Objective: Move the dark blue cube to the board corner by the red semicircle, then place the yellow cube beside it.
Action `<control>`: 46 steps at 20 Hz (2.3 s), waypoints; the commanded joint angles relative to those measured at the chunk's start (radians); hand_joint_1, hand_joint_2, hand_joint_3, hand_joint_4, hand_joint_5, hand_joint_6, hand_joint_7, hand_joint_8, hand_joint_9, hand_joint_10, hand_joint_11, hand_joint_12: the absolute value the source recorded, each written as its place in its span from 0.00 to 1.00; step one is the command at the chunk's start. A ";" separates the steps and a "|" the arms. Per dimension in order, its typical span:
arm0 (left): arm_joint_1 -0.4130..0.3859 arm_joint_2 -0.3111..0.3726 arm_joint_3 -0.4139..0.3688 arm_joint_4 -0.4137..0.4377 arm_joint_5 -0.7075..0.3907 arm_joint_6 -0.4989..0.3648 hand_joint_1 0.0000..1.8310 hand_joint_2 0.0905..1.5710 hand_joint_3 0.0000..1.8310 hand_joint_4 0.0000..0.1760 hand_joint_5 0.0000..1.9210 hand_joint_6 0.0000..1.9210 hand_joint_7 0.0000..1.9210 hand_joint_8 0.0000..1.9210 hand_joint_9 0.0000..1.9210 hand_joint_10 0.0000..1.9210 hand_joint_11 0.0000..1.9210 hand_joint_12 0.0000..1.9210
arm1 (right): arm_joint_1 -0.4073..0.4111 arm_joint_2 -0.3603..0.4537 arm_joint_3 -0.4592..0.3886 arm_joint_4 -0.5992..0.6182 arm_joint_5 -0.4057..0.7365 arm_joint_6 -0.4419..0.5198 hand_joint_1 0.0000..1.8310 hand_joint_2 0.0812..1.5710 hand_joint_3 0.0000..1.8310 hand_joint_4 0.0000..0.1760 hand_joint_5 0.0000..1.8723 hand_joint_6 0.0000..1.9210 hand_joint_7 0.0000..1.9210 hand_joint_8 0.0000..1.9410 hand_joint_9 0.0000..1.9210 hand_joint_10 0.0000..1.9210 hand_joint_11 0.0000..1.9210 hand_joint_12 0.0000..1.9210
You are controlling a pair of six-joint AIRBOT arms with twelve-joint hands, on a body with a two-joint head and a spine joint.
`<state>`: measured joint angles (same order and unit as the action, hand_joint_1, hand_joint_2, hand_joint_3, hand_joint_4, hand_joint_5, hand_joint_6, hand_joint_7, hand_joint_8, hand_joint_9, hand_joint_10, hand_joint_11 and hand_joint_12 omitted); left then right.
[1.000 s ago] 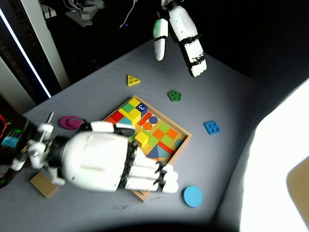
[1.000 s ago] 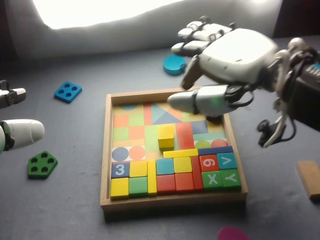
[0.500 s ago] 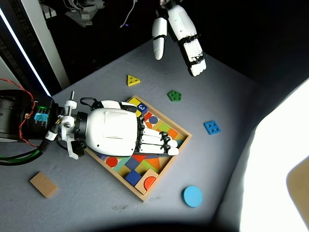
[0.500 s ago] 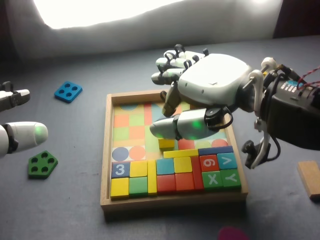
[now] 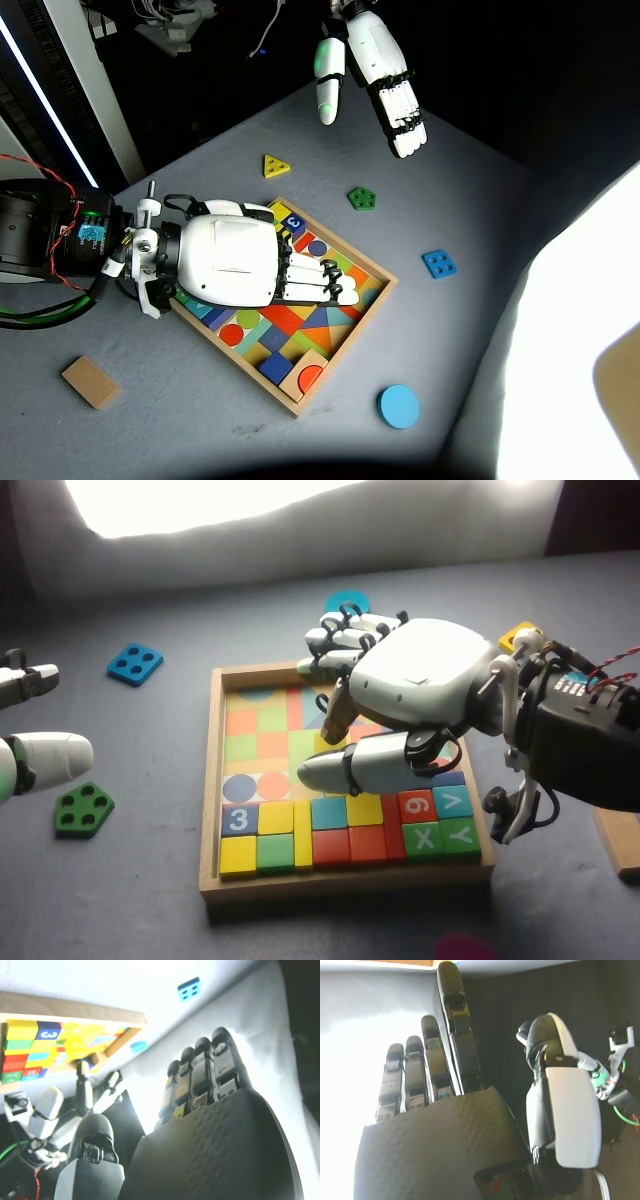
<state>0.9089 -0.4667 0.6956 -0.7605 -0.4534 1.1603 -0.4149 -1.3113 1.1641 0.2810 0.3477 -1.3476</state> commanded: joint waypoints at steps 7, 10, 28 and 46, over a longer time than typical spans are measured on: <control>0.006 0.003 0.001 0.011 -0.095 0.002 0.00 0.76 0.00 0.00 0.01 0.00 0.03 0.00 0.01 0.00 0.00 0.00 | -0.025 -0.003 0.001 -0.008 0.120 -0.015 0.01 0.73 0.00 0.00 0.53 0.00 0.14 0.00 0.03 0.00 0.00 0.00; 0.007 0.003 0.002 0.000 -0.098 0.002 0.00 0.76 0.00 0.00 0.02 0.00 0.03 0.00 0.01 0.00 0.01 0.01 | -0.031 0.000 0.005 -0.008 0.120 -0.015 0.00 0.73 0.00 0.00 0.53 0.00 0.15 0.00 0.03 0.00 0.00 0.00; 0.015 0.004 -0.004 -0.027 -0.122 0.020 0.00 0.76 0.00 0.00 0.01 0.00 0.03 0.00 0.01 0.00 0.00 0.00 | -0.041 0.038 0.101 -0.002 0.133 -0.001 0.01 0.74 0.00 0.00 0.53 0.00 0.14 0.00 0.02 0.00 0.00 0.00; 0.015 0.005 -0.007 -0.027 -0.124 0.022 0.00 0.76 0.00 0.00 0.02 0.00 0.04 0.00 0.01 0.00 0.00 0.00 | 0.026 0.065 0.127 -0.002 0.174 0.016 0.01 0.74 0.00 0.00 0.53 0.00 0.15 0.00 0.03 0.00 0.00 0.00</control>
<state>0.9295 -0.4667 0.6872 -0.8009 -0.4824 1.1820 -0.3923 -1.2518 1.2865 0.2844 0.4088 -1.3388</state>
